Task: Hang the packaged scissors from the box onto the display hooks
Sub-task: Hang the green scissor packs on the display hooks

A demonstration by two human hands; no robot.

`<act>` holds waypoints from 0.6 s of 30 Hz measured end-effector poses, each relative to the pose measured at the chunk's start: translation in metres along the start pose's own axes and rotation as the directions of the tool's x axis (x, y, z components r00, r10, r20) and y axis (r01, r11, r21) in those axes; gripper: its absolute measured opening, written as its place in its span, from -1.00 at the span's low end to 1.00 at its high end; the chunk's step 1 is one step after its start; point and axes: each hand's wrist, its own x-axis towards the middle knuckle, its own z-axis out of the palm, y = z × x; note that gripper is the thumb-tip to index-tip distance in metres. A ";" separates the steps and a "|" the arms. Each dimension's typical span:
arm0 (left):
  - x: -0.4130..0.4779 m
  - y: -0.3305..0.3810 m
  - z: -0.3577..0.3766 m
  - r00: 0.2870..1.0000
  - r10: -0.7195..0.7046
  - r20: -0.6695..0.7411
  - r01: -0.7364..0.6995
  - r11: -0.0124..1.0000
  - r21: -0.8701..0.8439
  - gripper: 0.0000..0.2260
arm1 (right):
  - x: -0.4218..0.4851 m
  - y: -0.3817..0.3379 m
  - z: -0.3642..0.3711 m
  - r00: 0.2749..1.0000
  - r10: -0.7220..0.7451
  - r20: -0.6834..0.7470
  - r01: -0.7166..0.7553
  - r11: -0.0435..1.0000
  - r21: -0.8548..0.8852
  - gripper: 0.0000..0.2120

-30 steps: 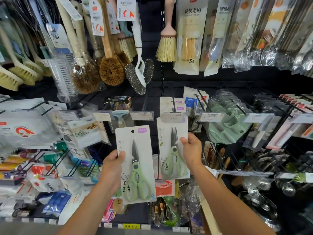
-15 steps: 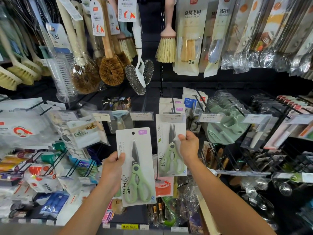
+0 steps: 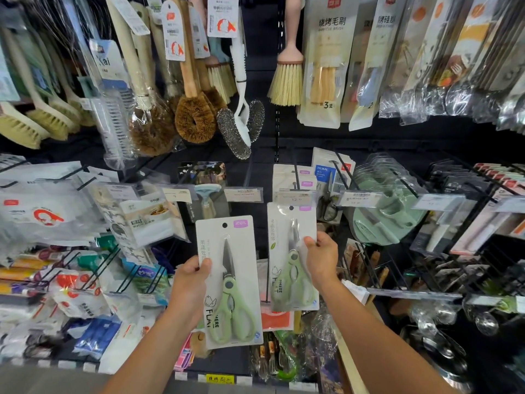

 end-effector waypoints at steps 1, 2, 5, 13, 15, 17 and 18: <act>0.000 -0.001 0.000 1.000 -0.002 -0.001 0.002 1.000 0.002 -0.77 | -0.001 0.000 0.001 1.000 0.005 0.005 -0.005 1.000 0.010 -0.84; 0.000 -0.001 0.000 1.000 -0.006 -0.004 0.006 1.000 0.002 -0.77 | -0.001 0.000 0.002 1.000 0.004 0.006 -0.004 1.000 0.029 -0.83; 0.002 -0.004 -0.001 1.000 -0.017 -0.017 0.017 1.000 0.008 -0.78 | -0.001 -0.005 0.004 1.000 -0.016 0.019 0.015 0.998 0.063 -0.82; 0.003 -0.007 0.000 0.998 -0.042 -0.038 0.042 0.999 0.000 -0.81 | -0.002 -0.007 -0.003 0.999 -0.053 -0.007 0.053 0.994 0.099 -0.81; 0.002 -0.008 0.001 0.998 -0.045 -0.036 0.045 0.999 0.005 -0.81 | 0.005 -0.011 0.001 0.998 -0.051 -0.020 0.053 0.994 0.094 -0.78; 0.001 -0.008 0.001 0.998 -0.048 -0.030 0.048 0.999 0.010 -0.79 | 0.010 -0.013 0.005 0.999 -0.034 -0.024 0.035 0.998 0.061 -0.79; 0.001 -0.008 0.001 0.998 -0.049 -0.027 0.049 0.999 0.012 -0.77 | 0.012 -0.012 0.006 0.999 -0.030 -0.018 0.031 0.999 0.042 -0.79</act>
